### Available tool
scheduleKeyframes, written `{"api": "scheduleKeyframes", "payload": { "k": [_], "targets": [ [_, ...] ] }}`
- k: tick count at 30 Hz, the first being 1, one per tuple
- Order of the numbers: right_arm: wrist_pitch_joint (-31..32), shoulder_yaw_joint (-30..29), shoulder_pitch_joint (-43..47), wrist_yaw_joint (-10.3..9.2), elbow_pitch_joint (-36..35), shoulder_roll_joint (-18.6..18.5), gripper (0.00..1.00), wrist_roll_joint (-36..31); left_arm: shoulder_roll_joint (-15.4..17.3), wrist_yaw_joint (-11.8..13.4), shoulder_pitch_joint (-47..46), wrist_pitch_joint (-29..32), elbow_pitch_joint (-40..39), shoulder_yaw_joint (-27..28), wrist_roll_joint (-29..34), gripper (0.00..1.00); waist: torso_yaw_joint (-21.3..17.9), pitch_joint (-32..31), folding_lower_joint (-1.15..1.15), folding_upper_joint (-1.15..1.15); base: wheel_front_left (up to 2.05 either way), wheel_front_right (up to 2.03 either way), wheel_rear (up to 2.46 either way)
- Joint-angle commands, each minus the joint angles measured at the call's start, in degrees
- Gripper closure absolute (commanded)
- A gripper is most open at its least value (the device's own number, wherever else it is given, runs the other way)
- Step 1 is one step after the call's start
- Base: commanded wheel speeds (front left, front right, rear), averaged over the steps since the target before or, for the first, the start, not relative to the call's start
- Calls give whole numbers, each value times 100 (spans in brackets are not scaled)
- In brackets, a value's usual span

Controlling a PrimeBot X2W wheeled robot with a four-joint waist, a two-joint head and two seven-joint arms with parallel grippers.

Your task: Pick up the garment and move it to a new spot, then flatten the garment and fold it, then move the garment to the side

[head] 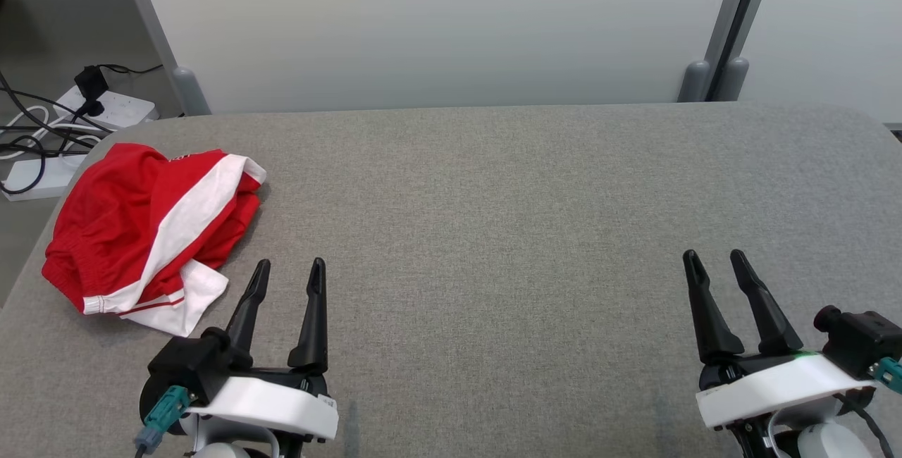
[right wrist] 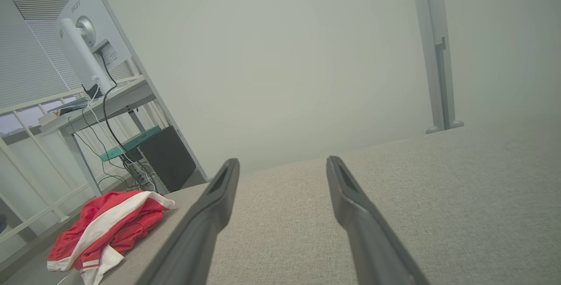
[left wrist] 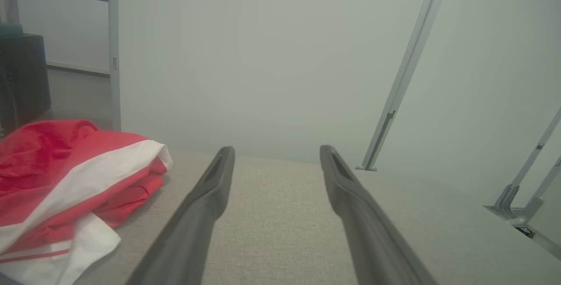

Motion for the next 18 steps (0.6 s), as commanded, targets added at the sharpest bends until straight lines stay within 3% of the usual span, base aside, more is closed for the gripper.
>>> {"api": "scheduleKeyframes", "payload": {
  "k": [1, 18],
  "targets": [
    [-110, 110, -270, 39, -234, -71, 0, -214, 47, 62, -413, -92, -196, 119, 249, 0, 3, 1, 0, 0, 0, 0, 0],
    [-380, 212, -313, 43, -453, -125, 0, -1173, 64, 157, -511, -361, -318, -24, 1285, 0, -72, -16, 0, 0, 0, 0, 0]
  ]
}}
